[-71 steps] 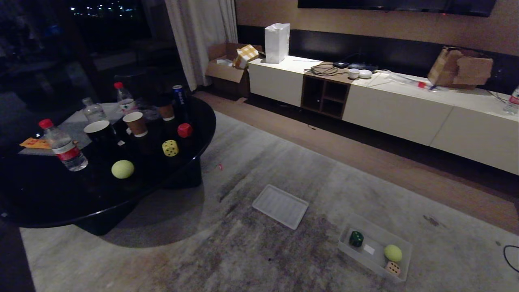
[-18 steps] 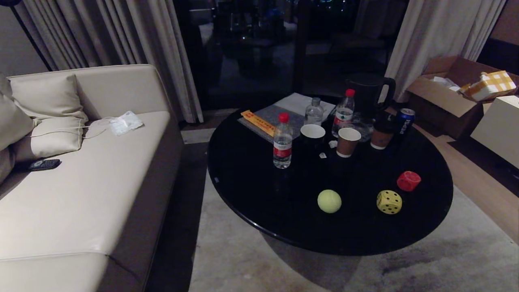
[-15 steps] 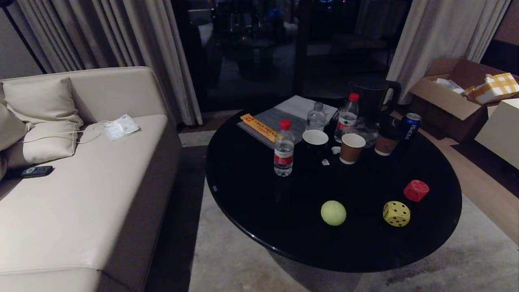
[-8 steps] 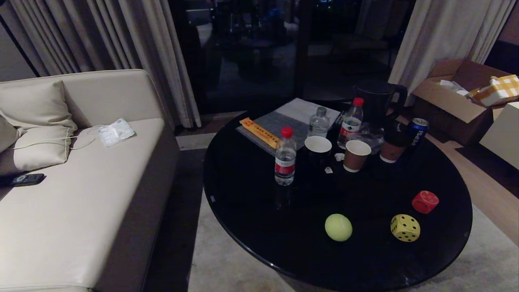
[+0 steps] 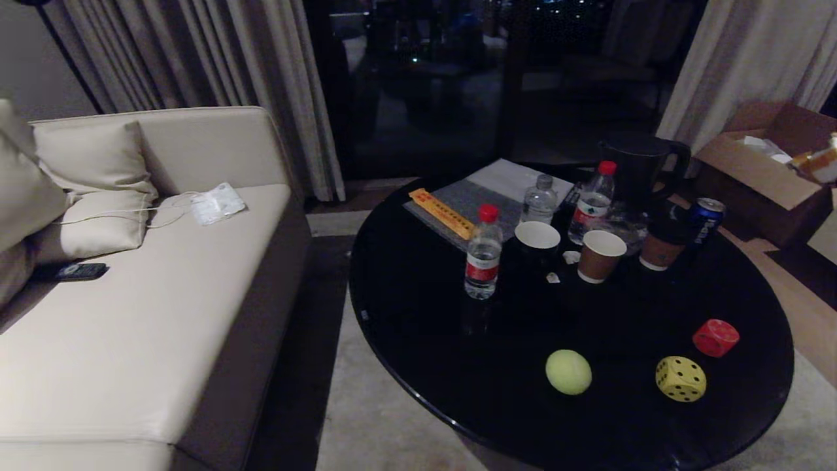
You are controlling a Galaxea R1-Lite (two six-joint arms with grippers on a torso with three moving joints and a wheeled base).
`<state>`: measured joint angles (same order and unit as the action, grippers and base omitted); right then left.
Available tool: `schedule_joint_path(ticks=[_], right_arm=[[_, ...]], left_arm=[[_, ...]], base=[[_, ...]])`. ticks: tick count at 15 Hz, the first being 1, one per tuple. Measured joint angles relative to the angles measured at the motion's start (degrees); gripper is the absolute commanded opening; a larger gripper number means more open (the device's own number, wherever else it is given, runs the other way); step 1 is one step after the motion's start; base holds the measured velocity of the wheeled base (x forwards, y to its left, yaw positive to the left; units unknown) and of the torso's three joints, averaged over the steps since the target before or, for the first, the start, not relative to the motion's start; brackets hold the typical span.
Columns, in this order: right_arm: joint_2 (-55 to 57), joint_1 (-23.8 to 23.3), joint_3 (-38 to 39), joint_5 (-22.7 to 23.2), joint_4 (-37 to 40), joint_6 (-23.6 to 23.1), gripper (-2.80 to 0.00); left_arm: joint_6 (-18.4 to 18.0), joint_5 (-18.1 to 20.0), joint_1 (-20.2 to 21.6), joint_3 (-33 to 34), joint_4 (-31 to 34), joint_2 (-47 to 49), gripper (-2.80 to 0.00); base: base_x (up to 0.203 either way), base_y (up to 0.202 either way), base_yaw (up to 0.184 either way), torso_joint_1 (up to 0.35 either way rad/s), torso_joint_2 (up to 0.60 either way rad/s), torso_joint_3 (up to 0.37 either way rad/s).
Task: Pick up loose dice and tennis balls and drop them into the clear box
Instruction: Pick up the ball on the table
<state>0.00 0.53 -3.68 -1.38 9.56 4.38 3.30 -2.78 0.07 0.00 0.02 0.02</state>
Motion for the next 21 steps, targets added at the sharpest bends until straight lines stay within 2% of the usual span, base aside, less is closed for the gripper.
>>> schedule_joint_path(ticks=[3, 15, 21], right_arm=[[0.00, -0.02, -0.01, -0.01, -0.11, -0.02, -2.80], [0.00, -0.02, 0.00, -0.02, -0.13, 0.00, -2.80], [0.00, -0.02, 0.00, -0.02, -0.13, -0.02, -2.80]], left_arm=[[-0.02, 0.00, 0.00, 0.00, -0.02, 0.00, -2.80], [-0.09, 0.02, 0.00, 0.00, -0.02, 0.00, -2.80], [-0.02, 0.00, 0.00, 0.00, -0.02, -0.02, -2.80]], base=[[-0.001, -0.007, 0.129, 0.002, 0.00, 0.004], [0.000, 0.000, 0.000, 0.000, 0.00, -0.002], [0.000, 0.000, 0.000, 0.001, 0.00, -0.172]])
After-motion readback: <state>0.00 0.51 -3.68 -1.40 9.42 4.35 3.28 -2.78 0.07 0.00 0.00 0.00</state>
